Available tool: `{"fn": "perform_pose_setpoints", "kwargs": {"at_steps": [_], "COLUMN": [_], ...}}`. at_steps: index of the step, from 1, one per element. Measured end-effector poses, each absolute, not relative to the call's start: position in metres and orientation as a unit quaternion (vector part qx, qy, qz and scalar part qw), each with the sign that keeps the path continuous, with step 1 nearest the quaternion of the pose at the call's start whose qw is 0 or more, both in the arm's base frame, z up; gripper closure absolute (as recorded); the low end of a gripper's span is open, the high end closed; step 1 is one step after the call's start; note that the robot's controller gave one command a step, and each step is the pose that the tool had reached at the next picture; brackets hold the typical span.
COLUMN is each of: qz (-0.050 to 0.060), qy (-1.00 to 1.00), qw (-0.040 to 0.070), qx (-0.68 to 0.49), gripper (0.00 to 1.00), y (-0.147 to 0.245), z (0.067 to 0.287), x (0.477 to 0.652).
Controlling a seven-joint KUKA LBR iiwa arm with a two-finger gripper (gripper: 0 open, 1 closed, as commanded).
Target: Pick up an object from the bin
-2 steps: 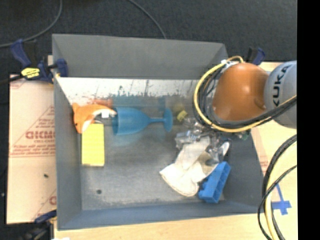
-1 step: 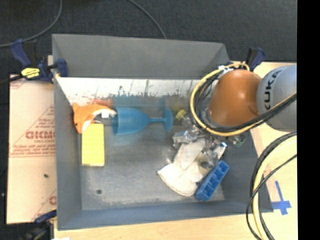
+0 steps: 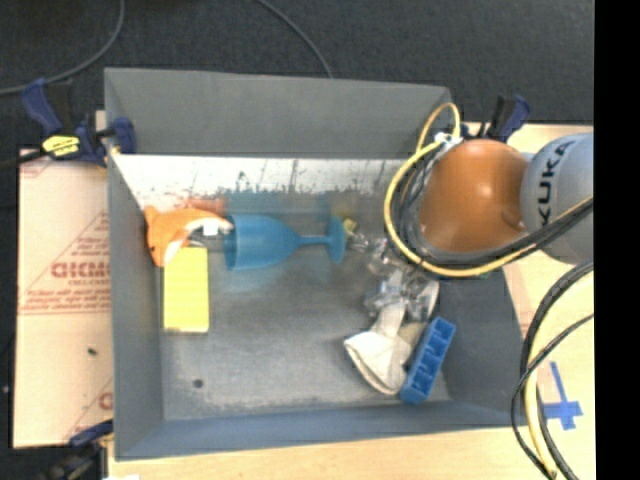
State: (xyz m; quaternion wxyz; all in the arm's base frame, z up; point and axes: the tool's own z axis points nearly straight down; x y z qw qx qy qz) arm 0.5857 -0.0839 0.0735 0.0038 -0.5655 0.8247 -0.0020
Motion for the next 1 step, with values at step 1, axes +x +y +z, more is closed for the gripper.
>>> {"fn": "perform_pose_setpoints", "kwargs": {"at_steps": [1], "qz": [-0.002], "qy": [0.825], "qw": [0.004], "qx": [-0.565], "gripper": [1.0], "y": [-0.0839], "z": [0.0735], "x": [0.5857]}}
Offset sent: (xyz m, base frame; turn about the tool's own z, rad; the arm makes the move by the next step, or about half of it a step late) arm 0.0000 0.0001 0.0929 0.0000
